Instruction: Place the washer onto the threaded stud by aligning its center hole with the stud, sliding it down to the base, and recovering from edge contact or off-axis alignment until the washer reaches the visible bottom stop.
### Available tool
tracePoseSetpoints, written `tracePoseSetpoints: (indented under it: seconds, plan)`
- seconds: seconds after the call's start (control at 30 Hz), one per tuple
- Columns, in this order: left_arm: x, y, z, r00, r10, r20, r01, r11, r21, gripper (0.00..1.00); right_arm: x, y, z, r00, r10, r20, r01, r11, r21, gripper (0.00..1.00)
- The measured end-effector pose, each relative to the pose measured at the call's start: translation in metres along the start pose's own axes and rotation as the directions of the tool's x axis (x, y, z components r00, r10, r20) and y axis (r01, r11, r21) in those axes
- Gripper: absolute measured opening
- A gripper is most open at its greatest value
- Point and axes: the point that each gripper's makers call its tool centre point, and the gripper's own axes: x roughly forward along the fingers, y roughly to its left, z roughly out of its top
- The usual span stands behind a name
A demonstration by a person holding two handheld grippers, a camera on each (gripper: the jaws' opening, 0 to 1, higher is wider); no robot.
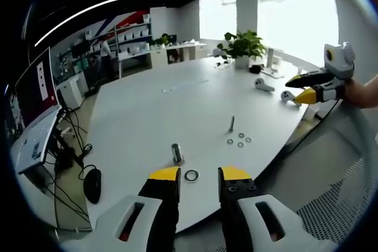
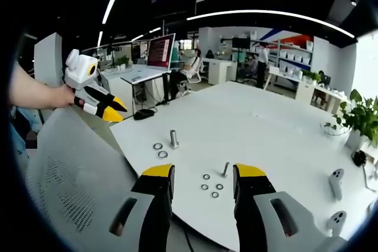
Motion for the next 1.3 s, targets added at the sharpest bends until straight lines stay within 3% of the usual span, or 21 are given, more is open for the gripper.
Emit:
tracePoseSetpoints:
  seconds: [0.33, 0.57, 0.87, 1.13, 1.23, 1.3]
  plan:
    - [0.004, 0.005, -0.013, 0.998, 0.011, -0.062, -0.011, 1.0, -0.008, 0.23, 0.001, 0.002, 0.002, 1.0, 0.005, 0.005, -0.005, 1.0, -0.01, 0.41]
    - [0.003, 0.004, -0.013, 0.998, 0.011, -0.06, -0.012, 1.0, -0.008, 0.22, 0.002, 0.002, 0.002, 1.0, 0.004, 0.002, -0.004, 1.0, -0.017, 0.41]
    - [0.0, 0.005, -0.005, 1.0, 0.022, -0.017, -0.022, 1.0, -0.004, 0.21, 0.0, 0.001, 0.0, 1.0, 0.003, 0.002, -0.003, 1.0, -0.008, 0.41]
    - [0.004, -0.003, -0.013, 0.998, -0.008, -0.063, 0.009, 1.0, 0.015, 0.21, 0.001, 0.002, -0.004, 1.0, 0.01, -0.017, -0.01, 1.0, -0.009, 0.4]
    - [0.001, 0.005, -0.006, 0.998, 0.043, -0.038, -0.041, 0.998, 0.054, 0.19, 0.0, 0.001, -0.001, 1.0, 0.012, -0.001, -0.012, 1.0, -0.006, 0.4]
    - [-0.002, 0.005, -0.005, 0.999, 0.041, -0.027, -0.04, 0.999, 0.026, 0.2, 0.0, 0.001, -0.001, 1.0, 0.01, 0.002, -0.01, 1.0, -0.001, 0.4]
